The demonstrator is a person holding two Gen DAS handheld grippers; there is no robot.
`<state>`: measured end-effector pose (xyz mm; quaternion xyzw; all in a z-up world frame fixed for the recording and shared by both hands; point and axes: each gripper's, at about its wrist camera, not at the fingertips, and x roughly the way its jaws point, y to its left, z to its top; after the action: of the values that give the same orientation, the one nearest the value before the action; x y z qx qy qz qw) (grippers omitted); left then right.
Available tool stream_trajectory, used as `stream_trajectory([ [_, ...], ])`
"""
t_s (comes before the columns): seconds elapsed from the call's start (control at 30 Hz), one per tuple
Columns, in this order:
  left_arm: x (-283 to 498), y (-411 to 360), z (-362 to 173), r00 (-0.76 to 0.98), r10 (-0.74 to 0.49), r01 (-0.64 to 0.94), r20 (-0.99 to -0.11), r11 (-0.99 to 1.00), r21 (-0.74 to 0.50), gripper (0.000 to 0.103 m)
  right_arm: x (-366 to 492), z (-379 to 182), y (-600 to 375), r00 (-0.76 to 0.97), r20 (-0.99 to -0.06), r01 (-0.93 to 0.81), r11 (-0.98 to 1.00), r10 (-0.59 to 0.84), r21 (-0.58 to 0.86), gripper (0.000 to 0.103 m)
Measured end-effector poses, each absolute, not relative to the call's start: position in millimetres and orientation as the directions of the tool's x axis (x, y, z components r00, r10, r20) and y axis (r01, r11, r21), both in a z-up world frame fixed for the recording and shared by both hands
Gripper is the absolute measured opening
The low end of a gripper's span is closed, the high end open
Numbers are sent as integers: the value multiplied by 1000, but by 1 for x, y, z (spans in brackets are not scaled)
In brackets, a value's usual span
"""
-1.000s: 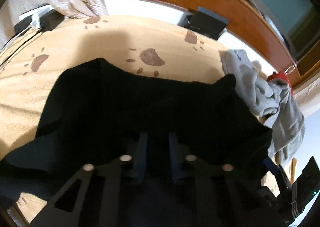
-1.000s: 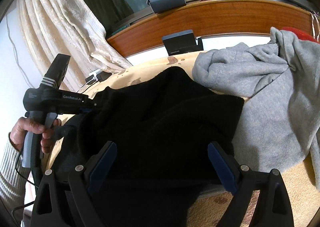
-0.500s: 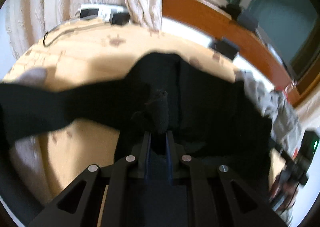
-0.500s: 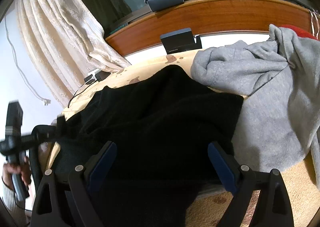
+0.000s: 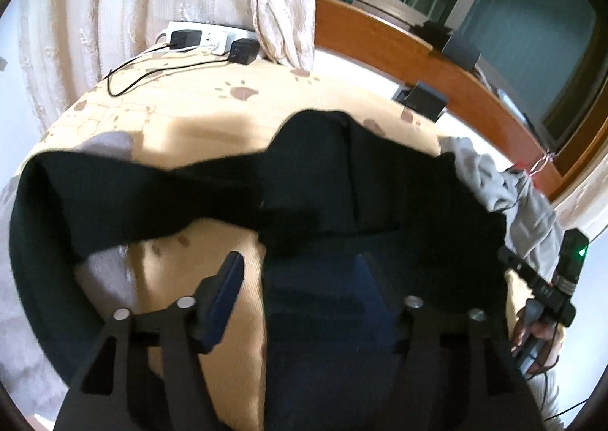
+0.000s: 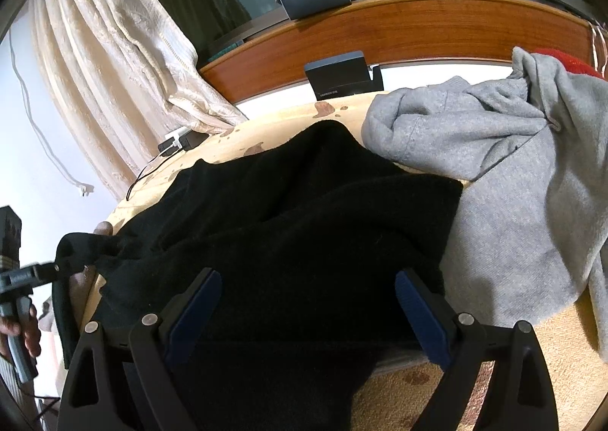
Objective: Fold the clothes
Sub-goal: 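Hold the black sweater up with both grippers, spreading it wide, then lower the black sweater onto the bed with both grippers, flattening it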
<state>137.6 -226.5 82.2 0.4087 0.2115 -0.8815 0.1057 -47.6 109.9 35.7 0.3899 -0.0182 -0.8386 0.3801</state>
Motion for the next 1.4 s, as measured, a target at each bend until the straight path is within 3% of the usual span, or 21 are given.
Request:
stream_trajectory([
  [0.1,123,-223,75,-635,10,312,-773,-911,-268,80,-47,35,110,-407,-640,623,-710,-652,327,95],
  [0.27,105,-206,48,-586,35,233,-809,-949,-210,79,-47,35,111,-404,-639,624,-708,-654,331,95],
  [0.3,105,-203,45,-579,24,240,-815,-950,-198,68,-47,35,111,-403,-640,624,-708,-654,331,95],
  [0.33,104,-202,42,-572,13,248,-820,-950,-188,48,-48,35,111,-403,-639,624,-708,-655,332,95],
  [0.4,106,-204,41,-570,0,275,-821,-942,-191,26,-48,35,111,-401,-640,623,-707,-656,334,95],
  [0.43,108,-206,42,-577,-1,286,-817,-937,-202,18,-48,35,111,-400,-640,623,-706,-656,335,95],
  [0.5,111,-205,49,-594,-8,287,-804,-936,-202,14,-48,35,111,-399,-641,624,-706,-656,334,95],
  [0.67,110,-192,76,-665,-60,260,-744,-953,-156,13,-47,36,111,-402,-639,624,-707,-656,333,95],
  [0.83,94,-192,107,-753,-43,235,-657,-950,-207,13,-46,55,131,-472,-548,616,-703,-690,355,95],
  [1.0,76,-191,132,-803,3,178,-596,-953,-246,13,-38,98,168,-688,-429,567,-802,-586,187,95],
  [1.27,77,-197,172,-865,51,103,-498,-956,-276,13,-51,94,149,-620,-539,629,-772,-570,91,95],
  [1.4,76,-215,177,-880,31,126,-473,-947,-296,13,-52,78,90,-565,-647,713,-697,-513,-70,95],
])
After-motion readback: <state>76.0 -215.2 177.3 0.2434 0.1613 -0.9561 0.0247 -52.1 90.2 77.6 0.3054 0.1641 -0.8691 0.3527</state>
